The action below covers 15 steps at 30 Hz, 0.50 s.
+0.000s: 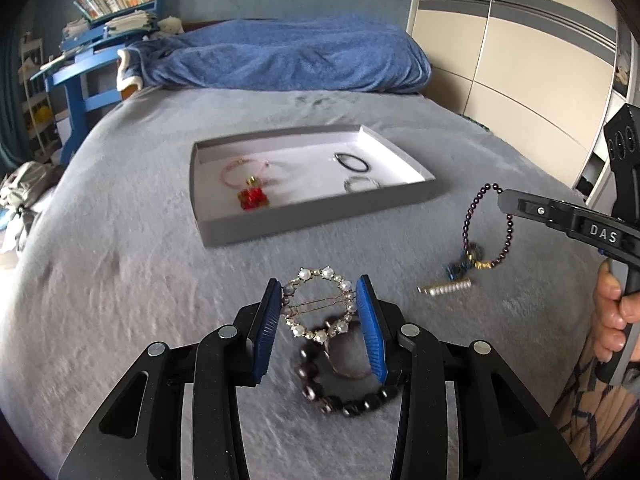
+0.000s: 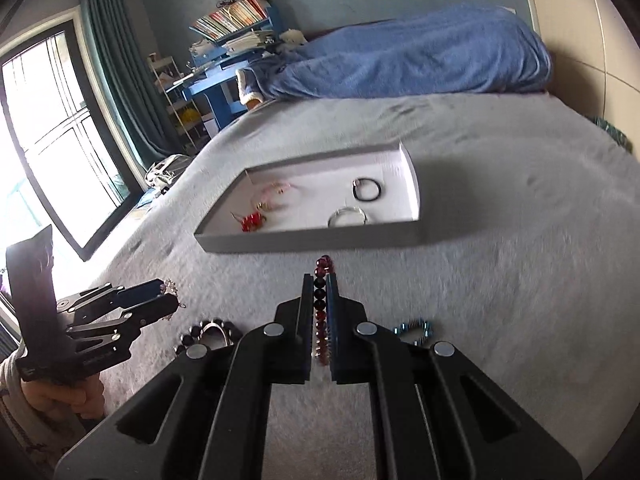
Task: Organize jewelry
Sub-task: 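Carry the pearl ring to the tray with left tool while right tool carries red bracelet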
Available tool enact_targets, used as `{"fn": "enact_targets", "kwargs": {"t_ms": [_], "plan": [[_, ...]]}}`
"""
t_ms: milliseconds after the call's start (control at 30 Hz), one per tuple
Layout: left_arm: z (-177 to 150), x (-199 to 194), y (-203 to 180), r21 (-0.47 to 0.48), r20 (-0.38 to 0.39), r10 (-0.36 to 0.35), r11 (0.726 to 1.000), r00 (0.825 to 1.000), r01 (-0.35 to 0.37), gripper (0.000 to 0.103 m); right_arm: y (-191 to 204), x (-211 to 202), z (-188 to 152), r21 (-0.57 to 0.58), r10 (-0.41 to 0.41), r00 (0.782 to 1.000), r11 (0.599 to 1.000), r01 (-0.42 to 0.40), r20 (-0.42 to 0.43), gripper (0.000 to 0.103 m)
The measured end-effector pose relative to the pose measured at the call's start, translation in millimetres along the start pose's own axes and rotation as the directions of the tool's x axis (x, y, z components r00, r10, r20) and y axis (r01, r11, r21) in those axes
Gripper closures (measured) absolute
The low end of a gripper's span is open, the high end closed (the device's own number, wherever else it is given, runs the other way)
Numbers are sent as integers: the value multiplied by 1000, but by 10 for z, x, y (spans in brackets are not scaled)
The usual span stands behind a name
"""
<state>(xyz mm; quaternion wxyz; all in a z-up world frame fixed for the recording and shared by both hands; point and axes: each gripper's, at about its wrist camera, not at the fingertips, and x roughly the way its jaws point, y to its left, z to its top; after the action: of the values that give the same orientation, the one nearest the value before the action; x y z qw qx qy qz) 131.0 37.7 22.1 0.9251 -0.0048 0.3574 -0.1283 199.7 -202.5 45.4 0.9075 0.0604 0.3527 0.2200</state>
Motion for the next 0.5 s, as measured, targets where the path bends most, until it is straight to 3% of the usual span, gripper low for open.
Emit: {"fn": "enact_targets", "kwargs": {"t_ms": [500], "plan": [[519, 207, 306, -8, 53, 32, 999, 998, -32, 63, 158, 220, 576, -80, -5, 999, 997, 8, 39, 97]]}}
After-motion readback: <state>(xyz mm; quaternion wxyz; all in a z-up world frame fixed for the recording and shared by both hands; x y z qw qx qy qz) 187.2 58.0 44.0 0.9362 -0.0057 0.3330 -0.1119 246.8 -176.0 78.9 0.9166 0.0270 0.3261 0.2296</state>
